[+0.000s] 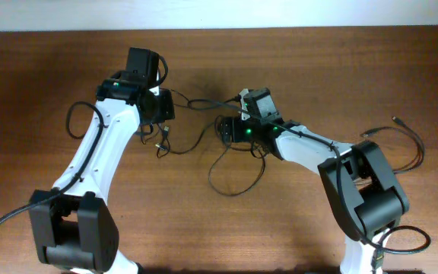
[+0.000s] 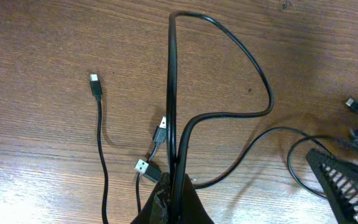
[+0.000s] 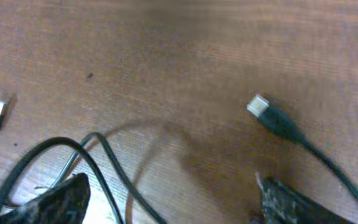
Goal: Untangle cables
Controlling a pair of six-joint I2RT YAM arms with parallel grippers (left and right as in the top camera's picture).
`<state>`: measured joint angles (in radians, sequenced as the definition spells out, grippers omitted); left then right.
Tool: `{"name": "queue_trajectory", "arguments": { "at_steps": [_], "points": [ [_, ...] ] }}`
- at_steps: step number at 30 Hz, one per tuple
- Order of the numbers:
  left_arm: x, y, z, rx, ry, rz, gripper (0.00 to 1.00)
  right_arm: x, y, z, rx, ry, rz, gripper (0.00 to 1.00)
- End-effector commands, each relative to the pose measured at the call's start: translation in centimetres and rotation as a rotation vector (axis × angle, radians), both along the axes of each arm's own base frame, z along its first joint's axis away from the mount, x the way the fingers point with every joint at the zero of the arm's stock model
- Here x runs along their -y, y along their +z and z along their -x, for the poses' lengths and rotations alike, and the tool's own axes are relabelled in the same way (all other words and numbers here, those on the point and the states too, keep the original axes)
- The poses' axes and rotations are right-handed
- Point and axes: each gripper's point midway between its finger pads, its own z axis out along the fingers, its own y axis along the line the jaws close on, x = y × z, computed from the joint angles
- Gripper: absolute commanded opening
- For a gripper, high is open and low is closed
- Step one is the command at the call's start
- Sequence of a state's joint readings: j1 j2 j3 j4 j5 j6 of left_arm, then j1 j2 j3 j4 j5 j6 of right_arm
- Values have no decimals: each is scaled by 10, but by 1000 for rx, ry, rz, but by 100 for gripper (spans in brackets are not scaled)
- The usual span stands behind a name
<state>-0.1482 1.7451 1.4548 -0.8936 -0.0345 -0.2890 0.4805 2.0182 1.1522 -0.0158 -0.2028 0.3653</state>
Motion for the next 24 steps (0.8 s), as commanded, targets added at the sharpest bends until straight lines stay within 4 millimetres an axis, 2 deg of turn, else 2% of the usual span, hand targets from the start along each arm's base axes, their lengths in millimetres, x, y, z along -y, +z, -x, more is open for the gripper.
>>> {"name": "queue_trajectory", "arguments": {
  "at_steps": [1, 2, 4, 5, 6, 8, 11, 12, 13, 14, 15, 16, 17, 19, 21, 24],
  "points": [
    [-3, -5, 1, -13, 19, -7, 0, 10, -43, 10, -81, -21, 72, 62],
    [-3, -5, 1, -13, 18, -7, 0, 11, -44, 11, -86, -22, 74, 46],
    [-3, -5, 1, -12, 19, -7, 0, 11, -45, 14, -102, -16, 70, 6],
    [-3, -5, 1, -13, 19, -7, 0, 4, -39, 21, -132, 20, 24, 4],
    [-3, -5, 1, -13, 19, -7, 0, -3, -25, 22, -132, 51, -35, 4],
    [-3, -5, 1, -12, 18, -8, 0, -6, 4, 19, -100, 67, -91, 4],
    [-3, -5, 1, -12, 19, -7, 0, 0, 26, 27, -101, 80, -79, 4],
    [-3, -5, 1, -12, 18, -7, 0, 2, 35, 32, -90, 105, -62, 7],
    [-3, -5, 1, -12, 18, -7, 0, 4, 43, 36, -88, 108, -61, 16],
    [-3, -5, 1, -12, 19, -7, 0, 5, 48, 39, -94, 108, -58, 39],
    [-3, -5, 1, -12, 18, -7, 0, 7, 51, 44, -98, 121, -46, 56],
    [-3, -5, 1, -12, 19, -7, 0, 10, 54, 49, -94, 149, -26, 69],
    [-3, -5, 1, -12, 18, -8, 0, 11, 57, 50, -81, 171, -14, 77],
    [-3, -5, 1, -12, 18, -8, 0, 6, 69, 50, 15, 285, 29, 98],
    [-3, -5, 1, -12, 18, -7, 0, 6, 73, 42, 54, 282, 38, 98],
    [-3, -5, 1, -12, 18, -7, 0, 11, 68, 30, 110, 271, 106, 98]
  ]
}}
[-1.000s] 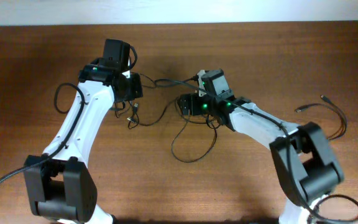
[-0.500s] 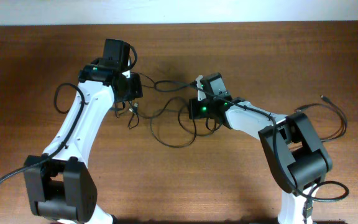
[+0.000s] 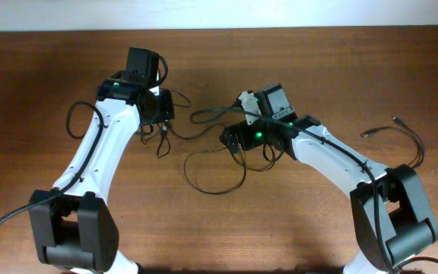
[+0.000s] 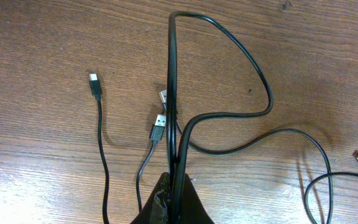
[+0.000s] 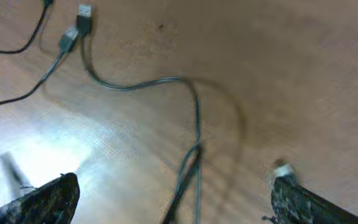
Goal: Untangle cables
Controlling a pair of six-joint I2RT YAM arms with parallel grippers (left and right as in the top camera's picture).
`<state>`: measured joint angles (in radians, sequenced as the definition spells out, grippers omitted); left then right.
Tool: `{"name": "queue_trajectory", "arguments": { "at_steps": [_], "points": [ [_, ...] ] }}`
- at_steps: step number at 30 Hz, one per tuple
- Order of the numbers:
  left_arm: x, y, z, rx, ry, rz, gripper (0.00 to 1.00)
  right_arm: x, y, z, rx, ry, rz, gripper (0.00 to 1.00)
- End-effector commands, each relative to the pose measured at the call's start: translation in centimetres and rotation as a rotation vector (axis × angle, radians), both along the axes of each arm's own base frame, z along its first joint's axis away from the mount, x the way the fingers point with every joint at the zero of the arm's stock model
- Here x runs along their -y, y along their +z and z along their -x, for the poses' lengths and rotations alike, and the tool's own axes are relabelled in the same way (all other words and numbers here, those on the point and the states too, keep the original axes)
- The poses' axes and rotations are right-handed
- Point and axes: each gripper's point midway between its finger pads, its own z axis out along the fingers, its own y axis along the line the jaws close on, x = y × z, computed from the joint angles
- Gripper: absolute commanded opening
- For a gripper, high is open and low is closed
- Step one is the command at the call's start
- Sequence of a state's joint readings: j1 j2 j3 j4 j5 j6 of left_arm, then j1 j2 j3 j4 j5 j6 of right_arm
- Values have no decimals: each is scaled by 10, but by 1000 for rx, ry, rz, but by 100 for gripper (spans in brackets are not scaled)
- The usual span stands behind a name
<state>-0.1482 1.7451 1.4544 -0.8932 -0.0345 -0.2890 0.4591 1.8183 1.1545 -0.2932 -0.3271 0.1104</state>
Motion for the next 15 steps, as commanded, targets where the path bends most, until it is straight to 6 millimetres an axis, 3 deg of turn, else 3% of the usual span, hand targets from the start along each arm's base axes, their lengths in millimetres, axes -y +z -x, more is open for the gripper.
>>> {"name": "queue_trajectory", "arguments": {
  "at_steps": [1, 3, 6, 9, 15],
  "points": [
    [-3, -5, 1, -12, 18, -7, 0, -1, 11, -9, 98, 35, 47, 98],
    [-3, -5, 1, -12, 18, -7, 0, -3, 7, -6, 92, 51, 51, 98],
    [-3, -5, 1, -12, 18, -7, 0, -10, 4, -18, 134, 49, 31, 99],
    [-3, -5, 1, -12, 18, -7, 0, -17, 16, -32, 208, 45, -6, 87],
    [-3, -5, 1, -12, 18, -8, 0, -16, -7, -25, 147, 54, 23, 77]
  ]
}}
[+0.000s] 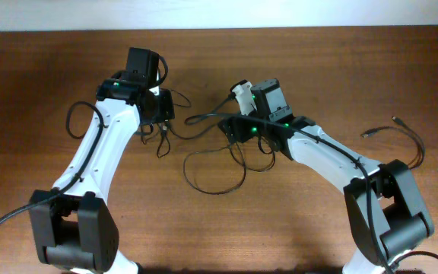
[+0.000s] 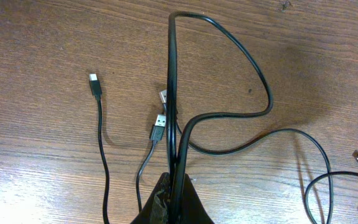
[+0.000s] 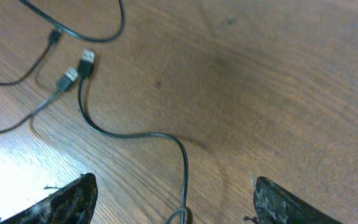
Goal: Untangle cables
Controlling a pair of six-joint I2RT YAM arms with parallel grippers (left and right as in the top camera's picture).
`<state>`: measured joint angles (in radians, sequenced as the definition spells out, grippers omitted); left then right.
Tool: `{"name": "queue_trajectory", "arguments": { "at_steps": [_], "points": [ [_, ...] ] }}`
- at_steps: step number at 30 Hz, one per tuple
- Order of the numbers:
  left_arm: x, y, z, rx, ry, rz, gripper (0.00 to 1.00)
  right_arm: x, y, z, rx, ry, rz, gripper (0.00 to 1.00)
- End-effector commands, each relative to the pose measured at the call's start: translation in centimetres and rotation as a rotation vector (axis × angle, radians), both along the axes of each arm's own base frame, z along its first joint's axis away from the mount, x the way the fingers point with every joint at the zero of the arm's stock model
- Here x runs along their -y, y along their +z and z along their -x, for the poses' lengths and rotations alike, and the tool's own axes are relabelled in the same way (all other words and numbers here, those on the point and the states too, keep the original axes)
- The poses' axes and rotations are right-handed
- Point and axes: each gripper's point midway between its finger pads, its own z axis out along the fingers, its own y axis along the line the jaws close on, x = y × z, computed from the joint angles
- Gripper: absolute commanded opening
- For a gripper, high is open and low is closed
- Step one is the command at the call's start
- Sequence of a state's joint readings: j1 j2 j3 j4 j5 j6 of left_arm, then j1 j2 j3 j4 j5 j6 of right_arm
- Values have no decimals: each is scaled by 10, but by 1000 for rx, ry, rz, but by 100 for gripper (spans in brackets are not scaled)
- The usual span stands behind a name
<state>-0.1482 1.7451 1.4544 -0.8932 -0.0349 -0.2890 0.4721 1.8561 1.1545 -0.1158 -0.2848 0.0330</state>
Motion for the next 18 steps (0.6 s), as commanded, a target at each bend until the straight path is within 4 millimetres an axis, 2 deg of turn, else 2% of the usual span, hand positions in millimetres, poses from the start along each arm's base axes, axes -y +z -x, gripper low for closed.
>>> {"name": "queue_trajectory", "arguments": {
  "at_steps": [1, 3, 5, 7, 9, 11, 12, 14, 15, 16, 17, 18],
  "points": [
    [-3, -5, 1, -12, 18, -7, 0, -3, -19, 5, -43, 10, 32, 77],
    [-3, -5, 1, -12, 18, -7, 0, 0, -31, 12, -82, 10, 59, 77],
    [-3, -5, 1, -13, 18, -7, 0, 15, -40, 13, -99, -35, 133, 72],
    [-3, -5, 1, -13, 18, -7, 0, 17, -45, 22, -135, -16, 153, 68],
    [-3, -5, 1, -13, 18, -7, 0, 23, -54, 37, -201, -9, 184, 67],
    [-3, -5, 1, -13, 18, -7, 0, 35, -61, 60, -310, -4, 238, 68],
    [-3, -5, 1, -13, 18, -7, 0, 39, -54, 66, -350, -2, 260, 68],
    [-3, -5, 1, -12, 18, -7, 0, 35, -25, 68, -391, 8, 265, 72],
    [-3, -5, 1, -13, 18, -7, 0, 31, -3, 63, -394, -1, 257, 76],
    [-3, -5, 1, -13, 18, -7, 0, 26, 10, 57, -378, -1, 247, 97],
    [-3, -5, 1, -13, 18, -7, 0, 19, 30, 45, -333, -1, 223, 98],
    [-3, -5, 1, -13, 18, -7, 0, 15, 40, 34, -290, -6, 202, 98]
  ]
}}
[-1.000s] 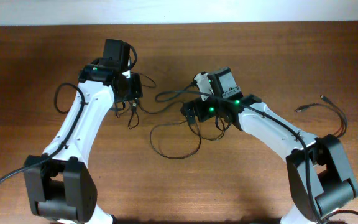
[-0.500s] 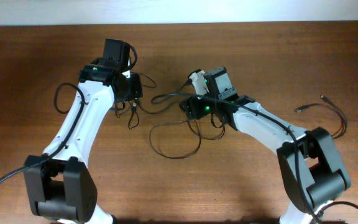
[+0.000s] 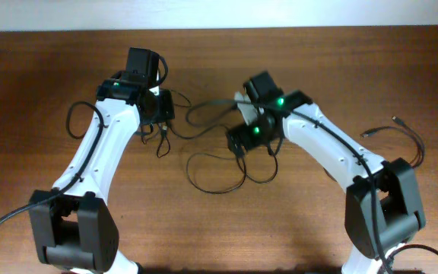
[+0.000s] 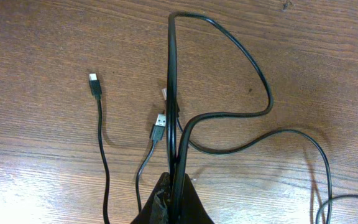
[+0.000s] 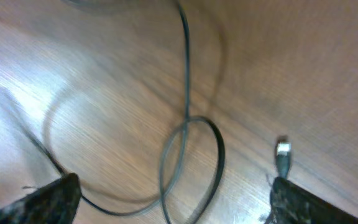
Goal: Untangle cables
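In the left wrist view my left gripper (image 4: 175, 186) is shut on a thick black cable (image 4: 172, 93) that rises straight from the jaws and bends back in a wide loop. Thin black cables with USB plugs (image 4: 159, 121) lie beside it on the wood. From overhead, the left gripper (image 3: 163, 108) sits left of the tangle (image 3: 217, 164). My right gripper (image 3: 241, 138) hangs over the tangle's right side. In the right wrist view that gripper (image 5: 173, 186) is open above a crossed cable loop (image 5: 188, 152), with nothing between its fingers. A silver-tipped plug (image 5: 283, 151) lies by its right finger.
Another thin cable (image 3: 401, 131) with two small plug ends lies at the far right of the brown wooden table (image 3: 36, 68). A black lead (image 3: 73, 122) curls off the left arm. The table's back edge meets a white wall.
My right gripper has shifted a little toward the near side, over the crossed loop; its view now shows the loop and one plug instead of two USB plugs. It stays open. The left gripper is unchanged.
At first my right gripper was open low beside the tangle, whose big loop lay further right. By the following moment the loop lay further left and the plugs had shifted in the left wrist view. The left gripper held the thick cable throughout. Now the right gripper is over the loop.
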Controlling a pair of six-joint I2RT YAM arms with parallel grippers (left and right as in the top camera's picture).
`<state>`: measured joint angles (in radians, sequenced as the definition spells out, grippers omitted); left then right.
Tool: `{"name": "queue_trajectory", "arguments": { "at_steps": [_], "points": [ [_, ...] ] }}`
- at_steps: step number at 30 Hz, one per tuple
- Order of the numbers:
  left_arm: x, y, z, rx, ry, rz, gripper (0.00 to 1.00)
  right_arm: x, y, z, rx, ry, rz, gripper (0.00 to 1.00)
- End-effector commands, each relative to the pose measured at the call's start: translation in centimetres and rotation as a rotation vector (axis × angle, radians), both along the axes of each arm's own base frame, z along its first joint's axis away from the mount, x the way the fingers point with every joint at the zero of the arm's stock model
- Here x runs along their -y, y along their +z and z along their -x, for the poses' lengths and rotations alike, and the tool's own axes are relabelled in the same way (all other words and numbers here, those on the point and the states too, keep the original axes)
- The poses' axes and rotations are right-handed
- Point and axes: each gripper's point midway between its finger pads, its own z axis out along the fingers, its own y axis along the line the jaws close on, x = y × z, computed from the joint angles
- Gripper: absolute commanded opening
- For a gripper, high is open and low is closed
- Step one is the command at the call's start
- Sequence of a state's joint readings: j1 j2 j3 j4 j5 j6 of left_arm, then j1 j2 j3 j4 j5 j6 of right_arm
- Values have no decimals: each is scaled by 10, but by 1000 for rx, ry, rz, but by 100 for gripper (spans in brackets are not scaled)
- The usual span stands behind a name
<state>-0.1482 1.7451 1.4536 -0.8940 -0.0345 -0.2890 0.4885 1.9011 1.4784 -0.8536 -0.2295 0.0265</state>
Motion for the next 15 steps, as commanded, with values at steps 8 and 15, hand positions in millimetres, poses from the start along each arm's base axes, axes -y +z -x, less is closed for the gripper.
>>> {"name": "queue_trajectory", "arguments": {
  "at_steps": [8, 15],
  "points": [
    [-3, -5, 1, -11, 18, -7, 0, 79, 7, -54, 85, -523, 193, 98],
    [-3, -5, 1, -11, 18, -8, 1, 21, -33, -26, -129, -388, 47, 98]
  ]
}}
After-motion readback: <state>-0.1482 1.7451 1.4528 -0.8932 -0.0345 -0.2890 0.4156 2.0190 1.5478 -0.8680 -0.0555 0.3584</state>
